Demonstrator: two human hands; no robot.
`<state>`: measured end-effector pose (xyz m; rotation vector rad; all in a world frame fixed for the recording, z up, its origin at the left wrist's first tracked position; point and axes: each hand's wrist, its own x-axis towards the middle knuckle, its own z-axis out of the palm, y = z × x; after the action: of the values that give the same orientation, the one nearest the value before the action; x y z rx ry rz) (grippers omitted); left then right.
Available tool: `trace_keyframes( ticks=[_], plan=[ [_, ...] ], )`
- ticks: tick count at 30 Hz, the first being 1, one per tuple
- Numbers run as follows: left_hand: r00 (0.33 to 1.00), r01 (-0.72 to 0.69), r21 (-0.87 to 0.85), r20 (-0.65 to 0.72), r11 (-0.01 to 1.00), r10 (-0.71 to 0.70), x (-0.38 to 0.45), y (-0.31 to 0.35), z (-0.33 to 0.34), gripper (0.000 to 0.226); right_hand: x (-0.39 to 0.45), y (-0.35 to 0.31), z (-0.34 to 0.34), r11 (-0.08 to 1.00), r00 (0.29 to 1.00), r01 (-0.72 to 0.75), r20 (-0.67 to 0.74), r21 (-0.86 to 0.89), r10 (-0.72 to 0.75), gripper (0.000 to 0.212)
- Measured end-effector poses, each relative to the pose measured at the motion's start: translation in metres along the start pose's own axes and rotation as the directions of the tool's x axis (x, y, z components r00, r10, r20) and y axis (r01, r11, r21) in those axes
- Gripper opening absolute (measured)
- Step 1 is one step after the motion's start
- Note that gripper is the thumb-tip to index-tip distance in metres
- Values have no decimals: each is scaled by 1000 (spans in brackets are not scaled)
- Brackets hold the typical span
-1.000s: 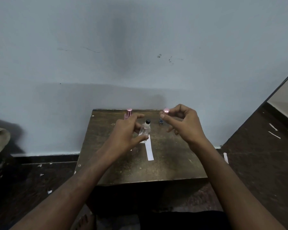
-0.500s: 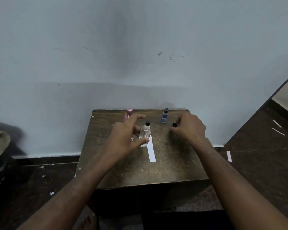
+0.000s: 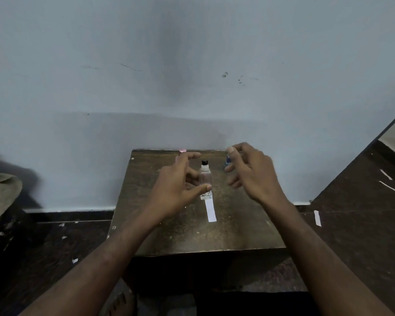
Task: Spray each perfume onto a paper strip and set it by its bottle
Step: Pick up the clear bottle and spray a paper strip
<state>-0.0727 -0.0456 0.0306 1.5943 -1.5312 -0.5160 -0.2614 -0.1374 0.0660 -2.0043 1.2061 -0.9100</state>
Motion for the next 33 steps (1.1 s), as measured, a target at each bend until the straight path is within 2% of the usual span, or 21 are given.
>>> trace_keyframes(
  ticks=[3,6,8,10,13,16,17,19,21,25,28,30,33],
  plan=[
    [998,61,-114,10,992,-60,-1,7,0,86,-6,-3,8,997,978,-40,208,63,26,46],
    [994,108,-195,46,975,-101,-3,10,-1,90,-4,1,11,980,882,-111,470,164,21,46],
    [992,121,-214,56,969,-111,-1,8,-2,93,-4,2,15,972,837,-93,546,218,-42,41],
    [992,123,-222,33,967,-119,-1,7,-4,94,-4,2,20,947,841,-104,535,305,-80,41],
    [990,133,-223,-5,966,-138,-3,12,-7,93,-2,-3,18,912,888,-94,448,400,-105,36],
    [985,168,-288,20,943,-170,-4,11,-5,70,2,-6,9,784,943,-150,324,603,-69,35],
    [990,140,-217,-1,966,-144,-2,5,-3,56,3,-7,7,744,960,-155,276,650,-41,31],
    [999,48,105,-23,993,-46,2,-8,2,33,3,-7,4,736,984,-130,179,664,13,20],
    [999,-12,363,35,932,0,5,-18,10,28,3,-7,5,750,990,-121,138,651,40,21],
    [994,-33,524,108,851,-28,10,-21,33,31,2,-10,9,724,981,-162,190,671,44,34],
    [990,-21,628,121,778,-71,12,-19,45,30,2,-14,12,710,969,-150,244,688,-32,38],
    [985,-10,672,134,740,-108,12,-16,49,35,2,-16,12,659,960,-171,275,733,-57,37],
    [975,7,702,154,712,-162,10,-11,52,45,1,-18,7,524,954,-229,297,820,-48,37]
  ],
)
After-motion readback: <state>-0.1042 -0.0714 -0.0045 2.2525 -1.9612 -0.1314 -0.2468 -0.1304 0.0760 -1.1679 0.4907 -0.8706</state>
